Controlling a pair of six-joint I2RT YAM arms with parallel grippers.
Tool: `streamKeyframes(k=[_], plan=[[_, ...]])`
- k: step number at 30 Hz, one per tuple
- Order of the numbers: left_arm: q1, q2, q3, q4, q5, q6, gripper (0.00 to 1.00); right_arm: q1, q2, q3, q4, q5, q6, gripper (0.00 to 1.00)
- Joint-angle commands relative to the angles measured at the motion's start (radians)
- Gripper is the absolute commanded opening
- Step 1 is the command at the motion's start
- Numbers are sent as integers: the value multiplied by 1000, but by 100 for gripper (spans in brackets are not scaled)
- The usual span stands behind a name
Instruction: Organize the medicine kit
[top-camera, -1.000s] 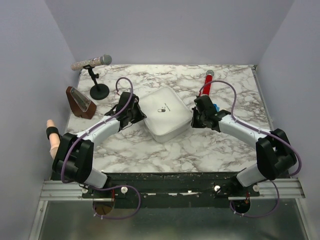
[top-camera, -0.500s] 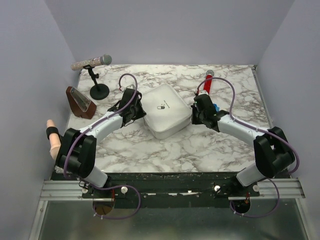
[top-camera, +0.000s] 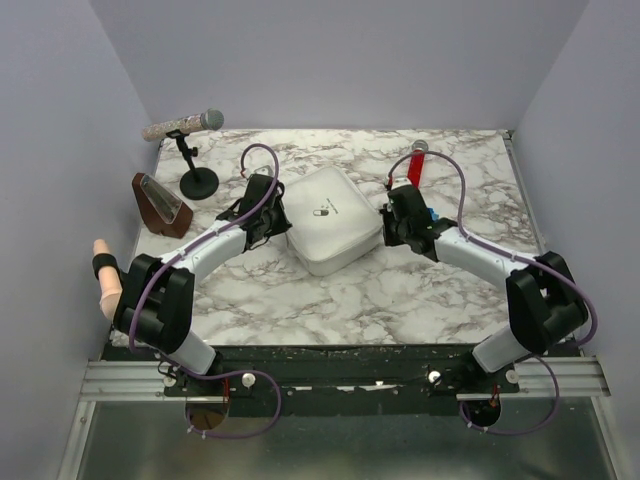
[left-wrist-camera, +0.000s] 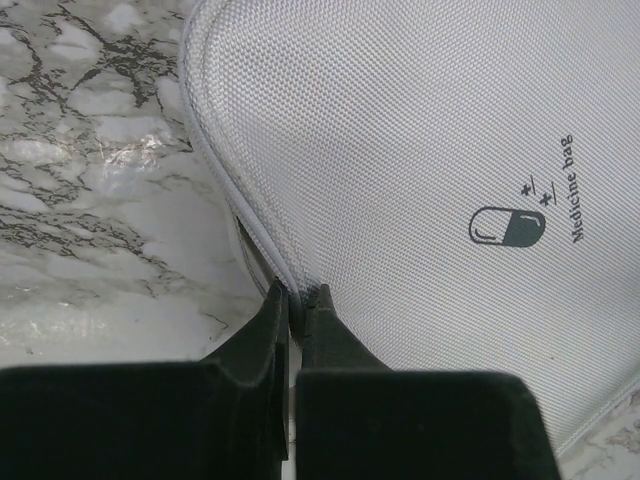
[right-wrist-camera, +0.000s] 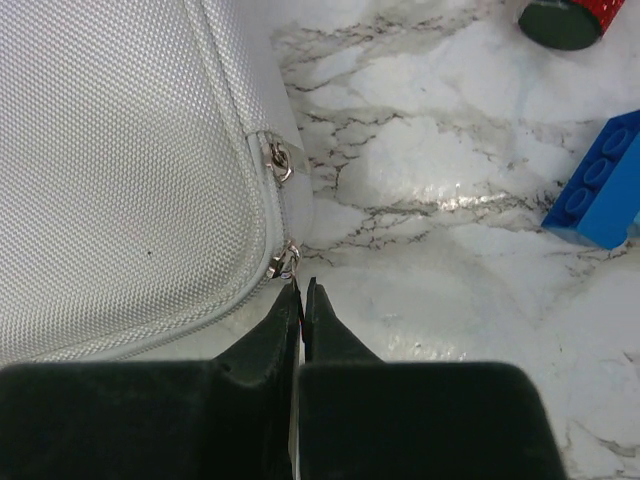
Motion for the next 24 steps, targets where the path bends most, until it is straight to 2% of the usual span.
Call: streamKeyframes(k=[1, 11, 15, 20, 24], plan=[[36, 19, -43, -143, -181, 158, 0, -64, 61, 119, -3, 186, -67, 6], [36, 31, -44, -136, -159, 179, 0, -84, 104, 203, 0, 188, -81, 6], [36, 31, -48, -139, -161, 195, 0, -105, 118, 257, -5, 208, -107, 17], [35, 39, -46, -142, -159, 190, 0, -116, 167, 298, -38, 174, -104, 21], [35, 34, -37, -154, -155, 176, 0, -116, 135, 275, -69, 126, -83, 36]])
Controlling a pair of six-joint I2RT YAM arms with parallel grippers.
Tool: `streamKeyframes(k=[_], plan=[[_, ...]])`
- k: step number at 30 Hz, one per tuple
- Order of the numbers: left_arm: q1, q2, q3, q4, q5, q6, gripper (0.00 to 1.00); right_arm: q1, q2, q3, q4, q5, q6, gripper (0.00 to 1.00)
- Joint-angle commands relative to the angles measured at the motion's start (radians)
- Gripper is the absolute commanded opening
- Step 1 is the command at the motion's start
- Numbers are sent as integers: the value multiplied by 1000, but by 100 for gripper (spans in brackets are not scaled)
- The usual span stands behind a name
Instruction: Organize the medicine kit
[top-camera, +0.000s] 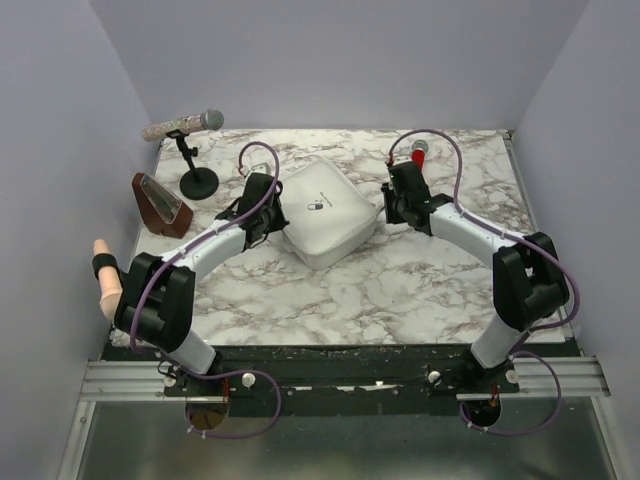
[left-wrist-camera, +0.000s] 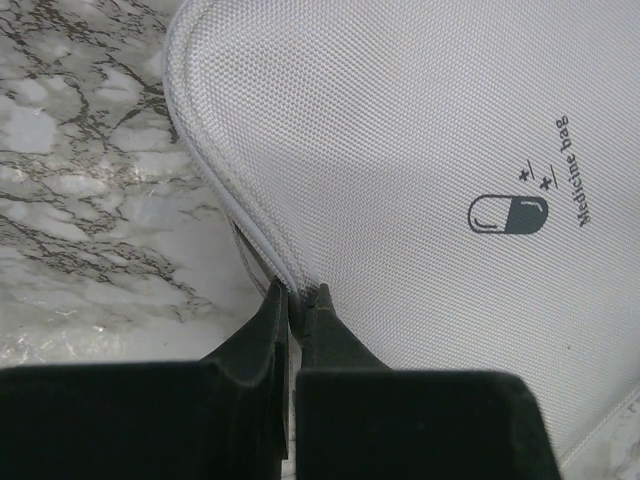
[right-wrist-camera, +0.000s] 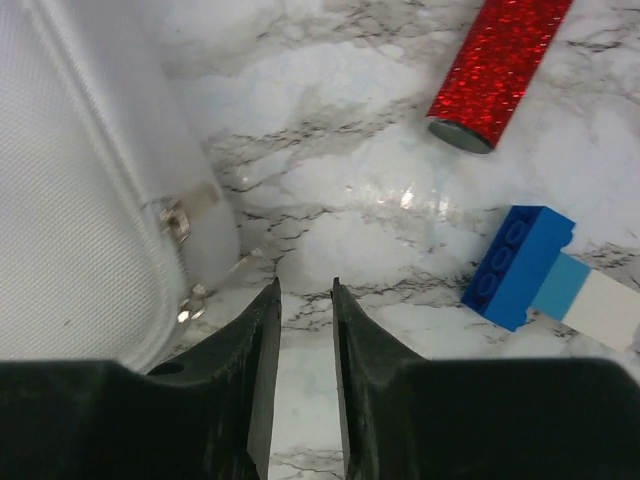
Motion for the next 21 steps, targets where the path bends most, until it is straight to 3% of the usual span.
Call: streamKeyframes(k=[1, 3, 7, 11, 12, 13, 18, 21], plan=[[29, 22, -31, -191, -100, 140, 0, -54, -53, 33, -8, 93, 12, 39], [29, 10, -30, -189, -74, 128, 12, -54, -93, 21, -50, 58, 35, 44], [29, -32, -30, -183, -51, 102, 57, -54, -188, -38, -64, 14, 63, 54], [29, -108, -25, -186, -62, 66, 80, -54, -301, -110, -61, -9, 81, 62], [31, -139, -26, -177, -65, 57, 93, -54, -333, -130, -58, -16, 90, 63], [29, -167, -34, -162, -65, 51, 99, -53, -364, -151, -54, -28, 98, 63], [15, -354, -89, -61, -72, 6, 99, -34, -554, -291, 17, -74, 115, 66], [-23, -463, -118, -62, -251, 8, 99, -22, -678, -390, 86, -53, 107, 67]])
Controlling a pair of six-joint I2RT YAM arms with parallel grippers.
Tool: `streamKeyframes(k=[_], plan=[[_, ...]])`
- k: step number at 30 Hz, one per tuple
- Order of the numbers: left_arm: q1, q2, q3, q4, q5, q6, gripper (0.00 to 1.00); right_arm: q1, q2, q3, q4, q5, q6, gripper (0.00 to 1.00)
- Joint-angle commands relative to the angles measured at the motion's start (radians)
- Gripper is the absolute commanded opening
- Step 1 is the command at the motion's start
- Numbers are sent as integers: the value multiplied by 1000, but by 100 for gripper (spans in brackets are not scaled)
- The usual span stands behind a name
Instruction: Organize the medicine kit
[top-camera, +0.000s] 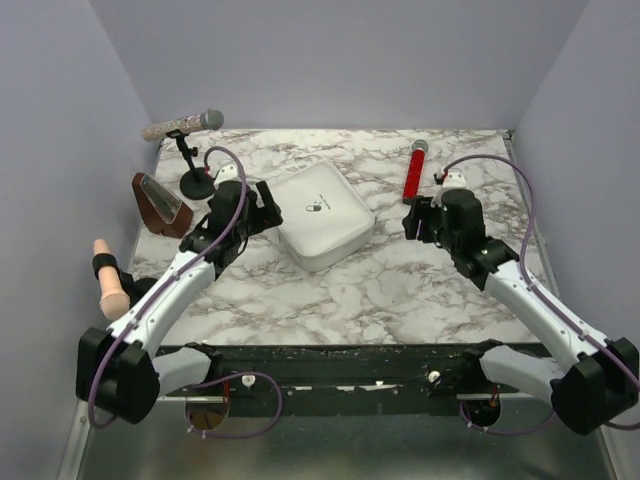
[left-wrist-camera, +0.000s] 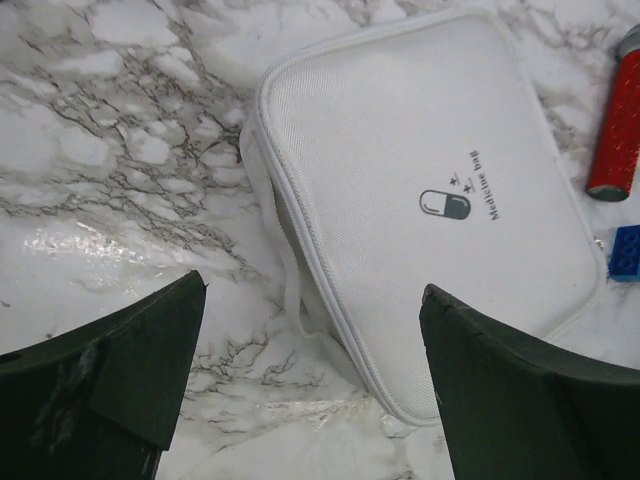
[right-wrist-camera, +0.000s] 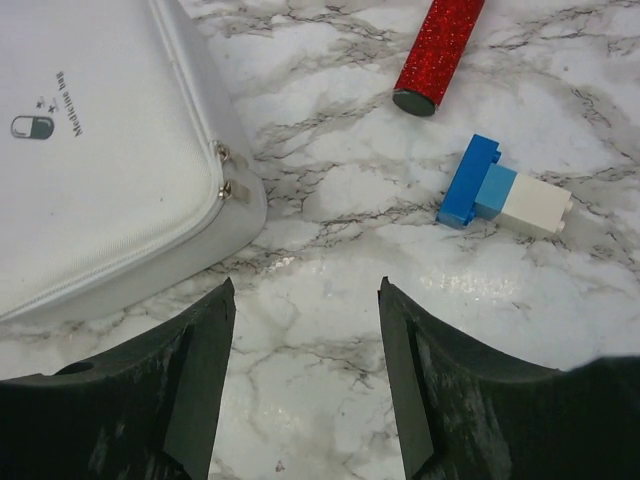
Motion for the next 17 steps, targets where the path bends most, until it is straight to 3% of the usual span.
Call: streamKeyframes(k=[1, 5, 11, 17], plan=[[-64, -161, -38, 22, -285, -29, 99, 23, -168, -147, 141, 12, 5, 67], [-96, -233, -87, 45, -381, 0, 99, 23, -275, -265, 244, 41, 11, 68], [-95, -155, 1, -133, -391, -97, 99, 23, -254, -232, 230, 29, 28, 68], [-93, -167, -5, -115, -272, -16, 98, 23, -233, -182, 160, 21, 58, 68]])
